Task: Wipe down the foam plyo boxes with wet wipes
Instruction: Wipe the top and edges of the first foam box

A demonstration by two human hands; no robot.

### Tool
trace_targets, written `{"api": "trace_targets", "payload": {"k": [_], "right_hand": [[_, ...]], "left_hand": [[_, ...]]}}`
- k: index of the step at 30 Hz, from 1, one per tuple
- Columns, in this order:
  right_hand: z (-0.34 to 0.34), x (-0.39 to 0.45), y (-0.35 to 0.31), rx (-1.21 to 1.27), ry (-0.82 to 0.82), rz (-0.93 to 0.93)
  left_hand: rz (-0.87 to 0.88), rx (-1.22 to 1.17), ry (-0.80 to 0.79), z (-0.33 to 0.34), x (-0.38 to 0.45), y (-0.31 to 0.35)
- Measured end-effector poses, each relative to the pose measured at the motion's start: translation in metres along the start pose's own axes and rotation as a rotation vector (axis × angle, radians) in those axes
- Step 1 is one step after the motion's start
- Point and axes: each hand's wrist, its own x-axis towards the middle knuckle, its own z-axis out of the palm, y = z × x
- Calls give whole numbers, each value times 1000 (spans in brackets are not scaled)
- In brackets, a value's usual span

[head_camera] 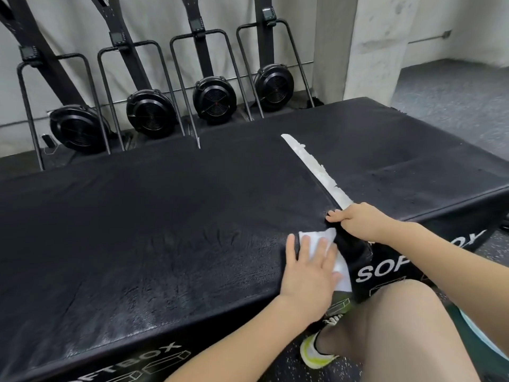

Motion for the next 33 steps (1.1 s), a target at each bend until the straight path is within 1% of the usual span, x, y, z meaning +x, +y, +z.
{"api": "trace_targets", "payload": {"k": [2,5,7,9,13,15,18,21,22,24,26,29,31,33], "right_hand": [[-1,1,5,149,69,17],[-2,3,14,331,237,59],[-1,8,19,394,323,65],[1,14,24,416,356,55],[5,24,29,337,365,-18],[8,25,32,307,342,-41],[16,27,39,221,236,-82],[17,29,40,31,108,-124],[16,30,39,5,92,-123],[17,32,38,32,133,-119],[18,33,41,121,219,-121],[22,28,46,147,270,-138],[24,26,44,132,309,-146],[25,27,44,172,345,-155]], "left_hand": [[6,7,-33,-3,25,15],[-45,-31,-82,-9,58,27],[-80,-57,-143,-15,77,28],[-97,-84,-198,-18,95,20],[-146,-150,-228,-24,127,-19],[-194,-168,-251,-27,142,-45],[-262,-207,-250,-28,154,-86],[-304,-216,-220,-25,153,-110],[-297,-212,-212,-23,150,-110],[-235,-196,-176,-19,145,-101],[-114,-194,-125,-19,139,-84],[65,-197,-94,-22,135,-62],[94,-184,-105,-26,140,-61],[81,-165,-146,-24,154,-67]]}}
